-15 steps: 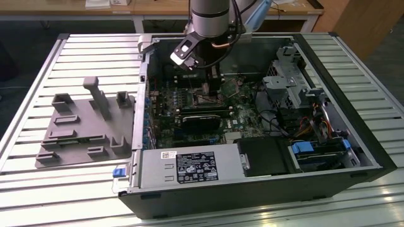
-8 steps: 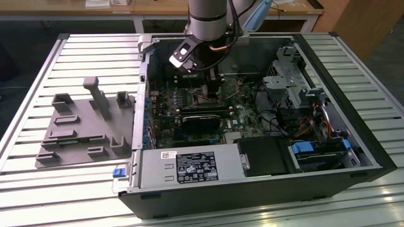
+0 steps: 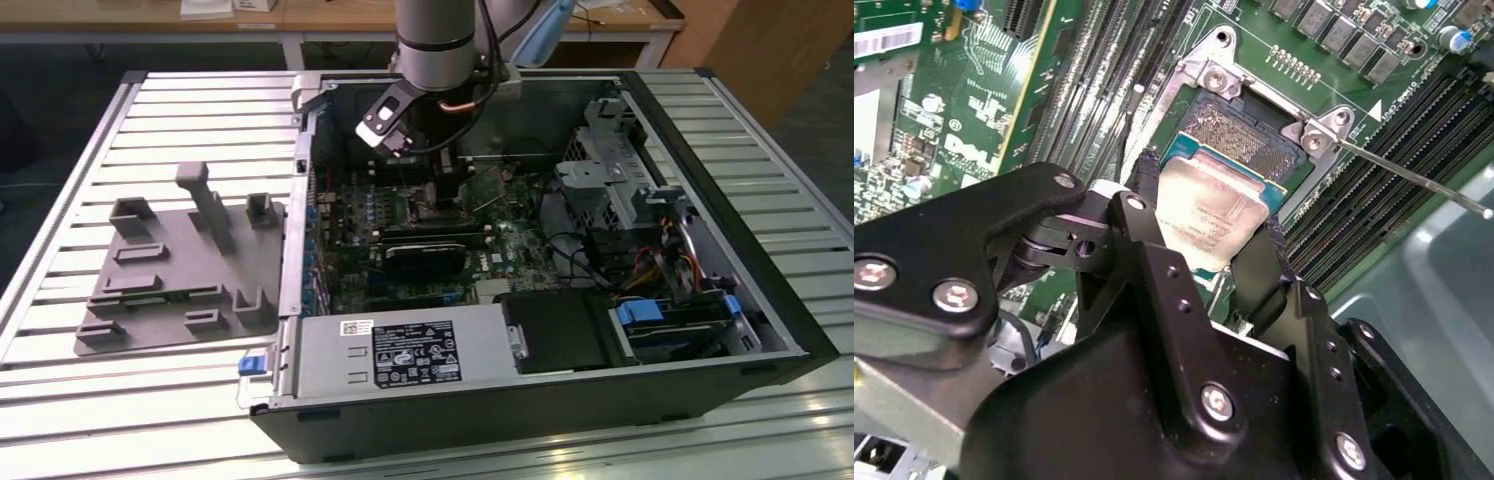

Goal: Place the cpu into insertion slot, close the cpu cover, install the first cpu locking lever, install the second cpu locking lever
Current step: 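Place the cpu into insertion slot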

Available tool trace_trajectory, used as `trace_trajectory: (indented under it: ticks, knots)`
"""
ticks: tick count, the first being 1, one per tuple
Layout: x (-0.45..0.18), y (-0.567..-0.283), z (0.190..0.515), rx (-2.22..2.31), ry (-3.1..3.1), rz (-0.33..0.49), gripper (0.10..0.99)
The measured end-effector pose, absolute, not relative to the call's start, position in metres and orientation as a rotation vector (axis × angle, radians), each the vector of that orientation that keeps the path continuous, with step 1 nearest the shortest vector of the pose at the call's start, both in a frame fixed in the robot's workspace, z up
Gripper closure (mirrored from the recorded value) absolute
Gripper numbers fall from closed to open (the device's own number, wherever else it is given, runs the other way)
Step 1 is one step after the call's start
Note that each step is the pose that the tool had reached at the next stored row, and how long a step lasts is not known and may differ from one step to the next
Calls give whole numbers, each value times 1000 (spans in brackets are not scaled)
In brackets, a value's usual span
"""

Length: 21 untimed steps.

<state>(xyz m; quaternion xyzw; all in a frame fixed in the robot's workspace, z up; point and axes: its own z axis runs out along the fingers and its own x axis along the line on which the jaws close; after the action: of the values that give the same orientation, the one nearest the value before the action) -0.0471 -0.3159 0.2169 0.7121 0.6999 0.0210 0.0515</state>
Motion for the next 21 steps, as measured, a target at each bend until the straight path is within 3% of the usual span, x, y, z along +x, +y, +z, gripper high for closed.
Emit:
trace_trajectory:
  ticks: [21]
  knots:
    - [-56,-311,195,2161,2131,66,549]
